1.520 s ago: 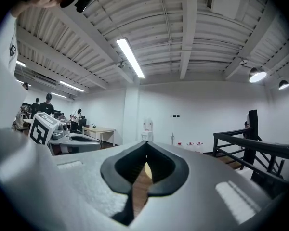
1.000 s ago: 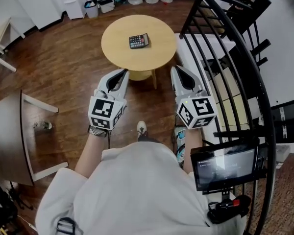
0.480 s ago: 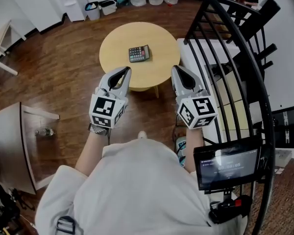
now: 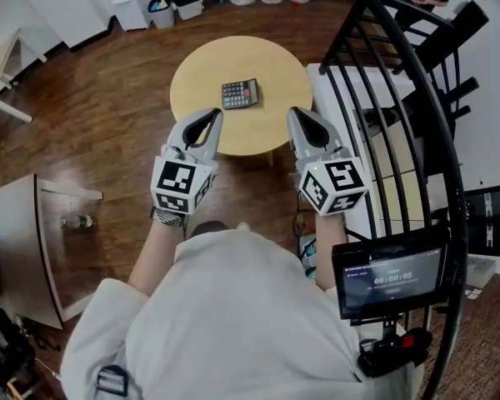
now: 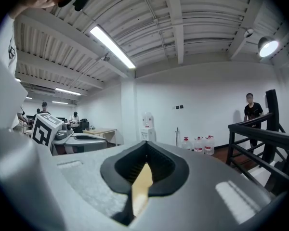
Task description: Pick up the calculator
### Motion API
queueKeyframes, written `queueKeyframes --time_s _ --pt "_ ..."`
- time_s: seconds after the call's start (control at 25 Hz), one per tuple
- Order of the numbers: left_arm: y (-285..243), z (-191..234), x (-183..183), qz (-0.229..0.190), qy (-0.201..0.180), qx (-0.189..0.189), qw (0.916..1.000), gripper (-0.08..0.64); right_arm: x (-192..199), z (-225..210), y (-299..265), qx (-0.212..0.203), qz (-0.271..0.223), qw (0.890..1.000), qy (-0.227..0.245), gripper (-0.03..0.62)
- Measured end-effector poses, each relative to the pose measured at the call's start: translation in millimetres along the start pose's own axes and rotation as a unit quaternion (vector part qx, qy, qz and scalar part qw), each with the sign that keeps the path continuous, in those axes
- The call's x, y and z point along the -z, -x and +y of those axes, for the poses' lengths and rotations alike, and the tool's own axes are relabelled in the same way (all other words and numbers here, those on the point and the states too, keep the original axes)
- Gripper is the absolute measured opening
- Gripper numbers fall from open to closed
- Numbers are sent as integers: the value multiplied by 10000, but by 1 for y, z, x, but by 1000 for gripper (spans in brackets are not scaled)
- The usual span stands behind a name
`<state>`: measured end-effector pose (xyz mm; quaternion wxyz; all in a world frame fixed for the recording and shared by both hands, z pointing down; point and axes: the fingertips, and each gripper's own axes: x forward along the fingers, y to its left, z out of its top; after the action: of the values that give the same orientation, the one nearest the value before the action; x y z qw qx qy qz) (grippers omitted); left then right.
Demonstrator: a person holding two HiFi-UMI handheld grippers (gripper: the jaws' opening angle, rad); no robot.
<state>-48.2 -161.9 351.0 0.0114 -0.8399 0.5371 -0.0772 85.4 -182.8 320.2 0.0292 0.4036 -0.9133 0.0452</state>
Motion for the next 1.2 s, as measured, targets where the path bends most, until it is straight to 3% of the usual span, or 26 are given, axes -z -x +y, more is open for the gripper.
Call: queueKeyframes --time_s 0.24,0.48,0.84,1.12,1.2 --pt "-7 7 11 119 67 80 9999 7 5 -3 -11 56 90 9999 -103 2" --pt "-7 20 23 498 -65 58 9987 3 2 -10 -14 245 120 9993 -259 2" --pt "9 45 27 335 198 -82 9992 8 8 15 -26 181 221 9985 -470 2" --pt "10 64 18 103 373 -74 9992 26 11 24 -36 271 580 9979 -32 15" --pt "8 68 19 76 372 -20 9993 73 11 27 -40 252 595 9979 57 29"
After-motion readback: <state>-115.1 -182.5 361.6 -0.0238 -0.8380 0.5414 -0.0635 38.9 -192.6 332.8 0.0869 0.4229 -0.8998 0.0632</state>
